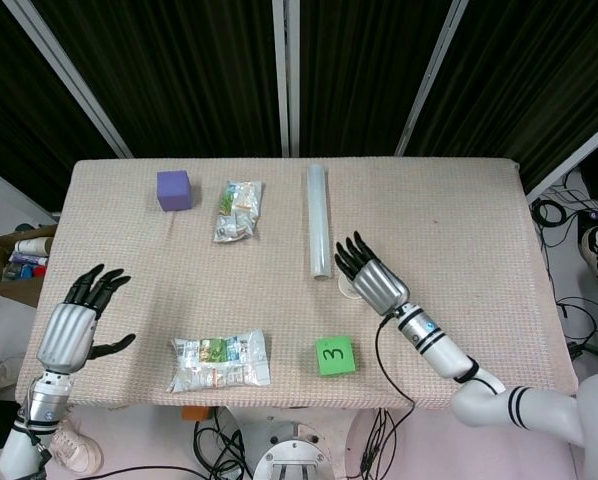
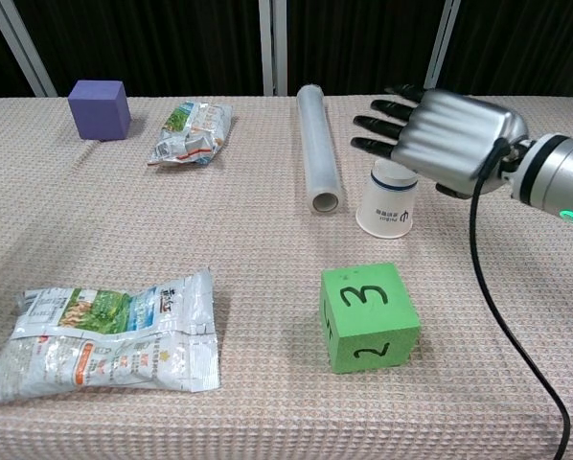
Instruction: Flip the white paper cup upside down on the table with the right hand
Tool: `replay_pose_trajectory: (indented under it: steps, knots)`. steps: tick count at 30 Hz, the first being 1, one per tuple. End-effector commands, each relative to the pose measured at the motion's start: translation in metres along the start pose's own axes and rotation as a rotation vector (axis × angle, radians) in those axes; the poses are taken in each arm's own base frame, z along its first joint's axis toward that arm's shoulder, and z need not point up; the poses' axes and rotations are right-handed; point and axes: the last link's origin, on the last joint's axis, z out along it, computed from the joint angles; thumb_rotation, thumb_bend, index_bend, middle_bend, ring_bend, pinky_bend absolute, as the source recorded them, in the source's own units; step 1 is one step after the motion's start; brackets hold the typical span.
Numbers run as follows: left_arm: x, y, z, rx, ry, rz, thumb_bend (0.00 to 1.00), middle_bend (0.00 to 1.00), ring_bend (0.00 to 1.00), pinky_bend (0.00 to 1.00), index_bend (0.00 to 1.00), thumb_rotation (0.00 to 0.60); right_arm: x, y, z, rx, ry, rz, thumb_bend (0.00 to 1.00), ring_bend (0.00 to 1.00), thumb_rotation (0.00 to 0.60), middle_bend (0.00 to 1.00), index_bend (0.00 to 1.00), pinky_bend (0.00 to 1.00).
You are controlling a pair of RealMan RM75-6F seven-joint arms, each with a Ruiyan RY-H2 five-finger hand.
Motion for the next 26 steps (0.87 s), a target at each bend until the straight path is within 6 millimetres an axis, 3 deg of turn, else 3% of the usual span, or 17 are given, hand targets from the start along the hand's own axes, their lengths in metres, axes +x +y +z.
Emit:
replay_pose_trajectory:
  steps: [1, 3, 6, 8, 11, 14, 18, 22, 26]
  knots:
    - [0.0, -0.002, 0.001, 0.005, 0.0, 0.013, 0.0, 0.13, 0.03, 0.13, 0.18, 0.6, 0.0, 0.036, -0.037, -0.154, 0.003, 0.277, 0.23, 0.0, 0.6, 0.01, 0.0, 0.0]
    - [0.0, -0.004, 0.001, 0.016, -0.001, 0.036, 0.0, 0.13, 0.03, 0.13, 0.18, 0.6, -0.002, 0.049, -0.052, -0.226, 0.028, 0.423, 0.23, 0.0, 0.6, 0.05, 0.0, 0.0]
    - [-0.001, -0.012, 0.002, 0.048, -0.001, 0.077, 0.0, 0.13, 0.03, 0.13, 0.19, 0.6, -0.011, 0.066, -0.081, -0.348, 0.095, 0.7, 0.23, 0.08, 0.6, 0.19, 0.14, 0.08]
    - [-0.002, -0.019, 0.002, 0.082, -0.007, 0.104, 0.0, 0.13, 0.03, 0.13, 0.19, 0.6, -0.023, 0.075, -0.103, -0.409, 0.096, 0.865, 0.23, 0.13, 0.6, 0.22, 0.2, 0.12]
    - [0.001, -0.028, 0.0, 0.124, -0.002, 0.138, 0.0, 0.13, 0.03, 0.13, 0.19, 0.6, -0.039, 0.087, -0.136, -0.469, 0.065, 0.988, 0.23, 0.12, 0.6, 0.21, 0.2, 0.12]
    - [0.006, -0.035, -0.009, 0.171, 0.002, 0.164, 0.0, 0.13, 0.03, 0.13, 0.19, 0.6, -0.048, 0.093, -0.172, -0.504, 0.008, 1.06, 0.23, 0.02, 0.6, 0.12, 0.12, 0.02]
    - [0.015, -0.043, -0.028, 0.228, 0.005, 0.182, 0.0, 0.13, 0.03, 0.13, 0.19, 0.6, -0.057, 0.099, -0.218, -0.565, -0.009, 1.136, 0.23, 0.0, 0.6, 0.09, 0.07, 0.0]
    - [0.018, -0.04, -0.048, 0.264, 0.007, 0.151, 0.0, 0.13, 0.04, 0.13, 0.19, 0.6, -0.064, 0.092, -0.249, -0.599, -0.027, 1.17, 0.24, 0.0, 0.6, 0.06, 0.04, 0.0]
    - [0.02, -0.036, -0.063, 0.28, 0.006, 0.135, 0.0, 0.13, 0.05, 0.13, 0.19, 0.6, -0.07, 0.085, -0.26, -0.606, -0.022, 1.202, 0.25, 0.0, 0.6, 0.06, 0.03, 0.0]
